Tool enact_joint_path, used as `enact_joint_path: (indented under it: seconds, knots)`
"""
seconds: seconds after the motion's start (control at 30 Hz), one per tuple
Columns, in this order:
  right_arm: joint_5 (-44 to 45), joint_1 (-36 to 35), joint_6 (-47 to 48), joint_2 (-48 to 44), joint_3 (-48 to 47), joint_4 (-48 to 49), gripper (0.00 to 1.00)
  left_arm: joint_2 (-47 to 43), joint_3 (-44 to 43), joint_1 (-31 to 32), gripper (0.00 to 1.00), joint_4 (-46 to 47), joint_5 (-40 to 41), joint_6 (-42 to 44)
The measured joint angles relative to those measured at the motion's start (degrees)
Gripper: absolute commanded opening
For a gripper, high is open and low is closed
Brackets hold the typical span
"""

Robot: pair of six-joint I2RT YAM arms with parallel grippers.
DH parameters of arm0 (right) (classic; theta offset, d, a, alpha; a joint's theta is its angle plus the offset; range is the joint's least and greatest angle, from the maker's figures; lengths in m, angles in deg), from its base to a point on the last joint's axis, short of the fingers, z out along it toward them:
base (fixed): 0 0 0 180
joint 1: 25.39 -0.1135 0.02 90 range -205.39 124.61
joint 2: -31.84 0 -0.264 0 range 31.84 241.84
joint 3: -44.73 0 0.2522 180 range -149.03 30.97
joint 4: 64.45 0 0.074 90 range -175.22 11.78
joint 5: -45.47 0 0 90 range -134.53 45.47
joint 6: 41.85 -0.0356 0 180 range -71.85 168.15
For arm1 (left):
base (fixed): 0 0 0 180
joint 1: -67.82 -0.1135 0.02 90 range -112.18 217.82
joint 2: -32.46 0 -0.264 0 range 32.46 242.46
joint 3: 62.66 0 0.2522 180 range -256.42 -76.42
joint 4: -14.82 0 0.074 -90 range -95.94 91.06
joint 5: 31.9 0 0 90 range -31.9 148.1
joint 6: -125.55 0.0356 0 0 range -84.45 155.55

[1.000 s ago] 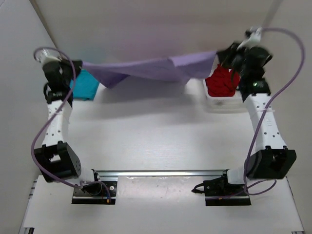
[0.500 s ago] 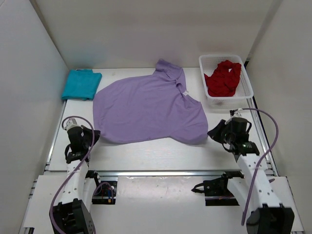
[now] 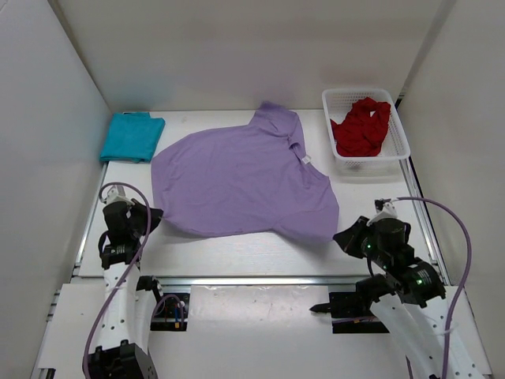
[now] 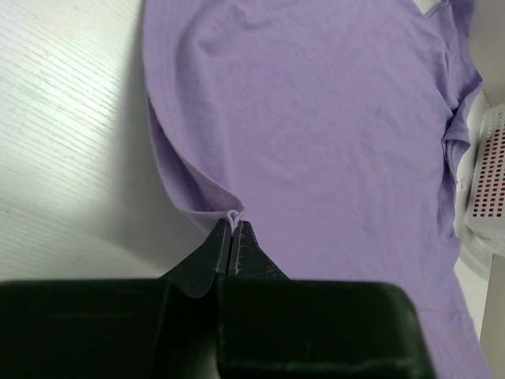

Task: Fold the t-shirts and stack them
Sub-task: Flatten out the tshirt, then fold the flattened tshirt in 1/3 of the way

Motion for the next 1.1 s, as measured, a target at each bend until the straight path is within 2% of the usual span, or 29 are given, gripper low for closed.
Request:
enact_joint_path:
  seconds: [0.2,0.43,0.6,0.67,0.73,0.83,0.87,0.93,1.1]
  knots:
    - [8.61,-11.23,-7.23,0.96,-1.84,-6.58,0.0,3.04,-1.44,-0.31,0.0,-2.01,-0.55,0.72]
    - [17.66,-24.02,-18.73,-2.93,-2.73,-14.99,0.0,5.27,-3.04,-0.2,0.0,-1.42,-0.63,1.79]
    - [25.27,-34.36,-20.94,6.51,-2.14,-11.32,0.0,6.56,-1.38,-1.95,0.0,1.6,-2.4,0.0]
    - [24.11,-29.94,-15.87,13.64,-3.76,-7.91,0.0,7.19,-0.2,-2.95,0.0,3.1,-3.1,-1.01]
    - [17.59,-15.02,-8.87,20.04,-5.05,-0.37,0.0,8.52,0.57,-4.0,0.0,4.28,-3.19,-1.68]
    - [0.31,13.49,0.02,27.93,-3.96,13.49,0.0,10.45,0.72,-4.46,0.0,5.53,-1.42,-1.81]
    - [-1.97,19.41,2.05,31.3,-3.67,16.63,0.0,11.02,0.72,-4.48,0.0,6.01,-0.57,-1.81]
    - [-4.74,22.32,5.18,37.79,-4.17,19.65,0.0,12.02,0.83,-4.98,0.0,7.15,-0.09,-2.08]
    - [-8.79,16.72,9.86,53.05,-12.46,23.34,0.0,15.12,1.11,-6.49,0.0,9.84,0.76,-3.13]
